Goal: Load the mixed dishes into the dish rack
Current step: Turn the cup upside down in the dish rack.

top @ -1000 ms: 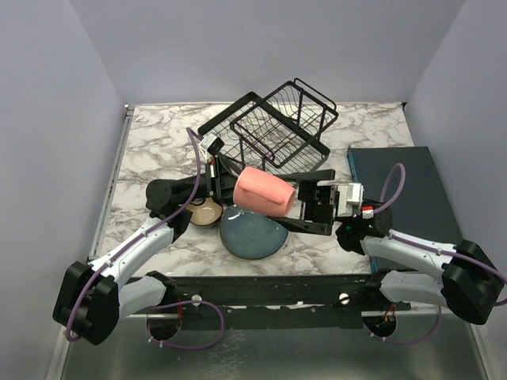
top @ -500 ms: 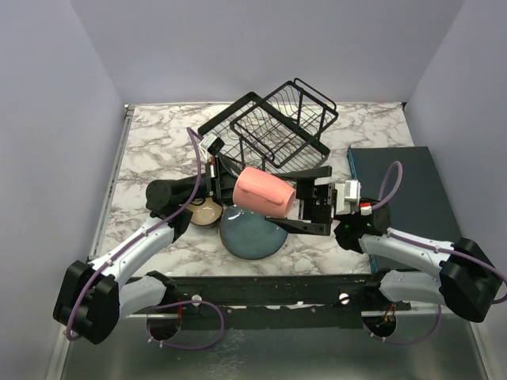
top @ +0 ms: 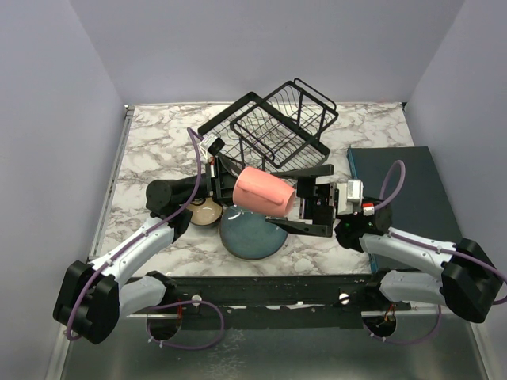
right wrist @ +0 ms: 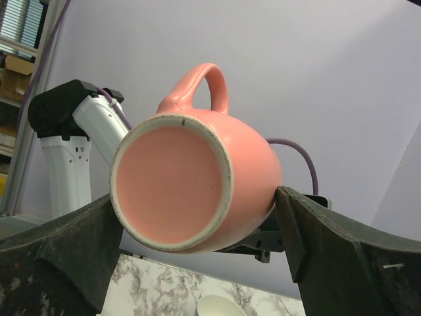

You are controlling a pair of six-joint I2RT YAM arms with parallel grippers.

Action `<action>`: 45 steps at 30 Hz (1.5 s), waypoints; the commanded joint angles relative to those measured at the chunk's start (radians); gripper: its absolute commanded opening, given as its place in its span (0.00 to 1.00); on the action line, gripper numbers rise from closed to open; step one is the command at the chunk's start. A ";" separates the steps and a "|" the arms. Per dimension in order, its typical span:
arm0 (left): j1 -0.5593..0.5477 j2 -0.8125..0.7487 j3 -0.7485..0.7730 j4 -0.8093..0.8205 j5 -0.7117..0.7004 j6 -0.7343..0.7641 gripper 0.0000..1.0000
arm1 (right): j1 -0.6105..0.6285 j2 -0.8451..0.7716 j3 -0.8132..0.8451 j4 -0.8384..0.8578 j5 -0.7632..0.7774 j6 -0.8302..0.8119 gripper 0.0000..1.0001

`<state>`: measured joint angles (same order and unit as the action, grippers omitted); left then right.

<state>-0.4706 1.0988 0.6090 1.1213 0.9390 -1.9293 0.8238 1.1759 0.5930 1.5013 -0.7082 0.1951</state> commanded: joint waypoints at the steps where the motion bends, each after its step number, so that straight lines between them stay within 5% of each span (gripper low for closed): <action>1: 0.002 -0.010 0.002 0.068 -0.053 -0.028 0.00 | 0.009 -0.021 0.031 0.280 -0.043 -0.002 1.00; 17: 0.001 -0.015 -0.015 0.068 -0.063 -0.038 0.00 | 0.034 -0.012 0.050 0.280 -0.073 -0.024 0.92; 21: 0.001 -0.011 -0.018 0.069 -0.064 -0.038 0.00 | 0.037 -0.004 0.057 0.280 -0.082 -0.023 0.79; 29: 0.001 -0.013 -0.032 0.069 -0.068 -0.045 0.00 | 0.038 -0.001 0.060 0.277 -0.088 -0.024 0.34; 36: 0.001 -0.006 -0.059 0.069 -0.083 -0.046 0.00 | 0.037 -0.013 0.054 0.276 -0.065 -0.027 0.23; 45: 0.001 -0.001 -0.082 0.067 -0.085 -0.037 0.25 | 0.037 -0.065 0.034 0.206 -0.013 -0.060 0.17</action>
<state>-0.4717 1.0904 0.5488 1.2064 0.8963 -1.9598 0.8379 1.1690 0.6273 1.4864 -0.7185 0.1501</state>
